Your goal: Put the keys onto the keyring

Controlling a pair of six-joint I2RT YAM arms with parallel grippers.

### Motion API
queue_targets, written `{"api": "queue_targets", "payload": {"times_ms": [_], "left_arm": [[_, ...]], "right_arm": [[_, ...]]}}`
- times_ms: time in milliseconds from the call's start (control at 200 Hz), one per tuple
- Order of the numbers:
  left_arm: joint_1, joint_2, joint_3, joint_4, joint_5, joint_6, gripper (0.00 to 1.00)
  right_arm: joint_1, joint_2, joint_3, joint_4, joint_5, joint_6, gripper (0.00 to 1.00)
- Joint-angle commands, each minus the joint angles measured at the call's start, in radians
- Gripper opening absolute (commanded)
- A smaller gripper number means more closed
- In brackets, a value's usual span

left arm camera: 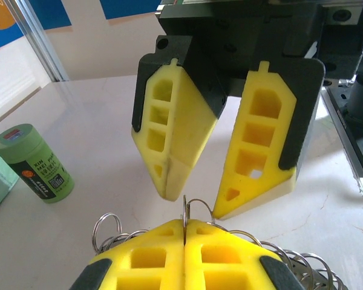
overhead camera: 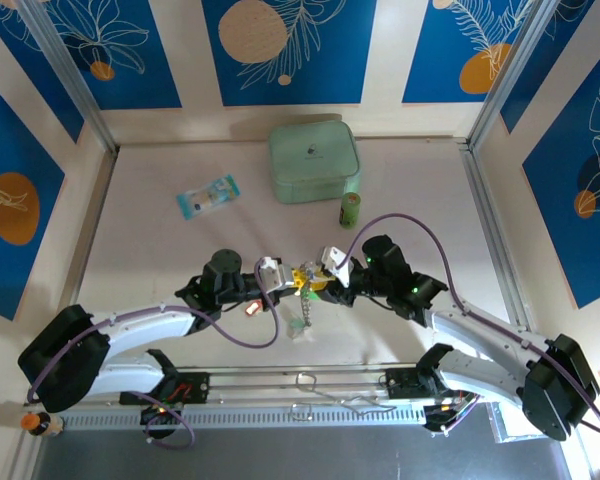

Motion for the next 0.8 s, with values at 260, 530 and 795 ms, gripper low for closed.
{"api": "queue_targets", "payload": {"times_ms": [260, 530, 795], "left_arm": [[-0.007, -0.011, -0.011, 0.084, 0.033, 0.006, 0.0], [-0.008, -0.009, -0.011, 0.087, 0.053, 0.006, 0.0], [-0.008, -0.009, -0.014, 0.093, 0.063, 0.007, 0.0]], "right_arm": [[-0.007, -0.023, 0.011, 0.033, -0.075, 0.063, 0.35], [0.008, 0.028, 0.026, 0.08, -0.085, 0.046, 0.31], [0.015, 0.044, 0.033, 0.088, -0.103, 0.024, 0.21]]}}
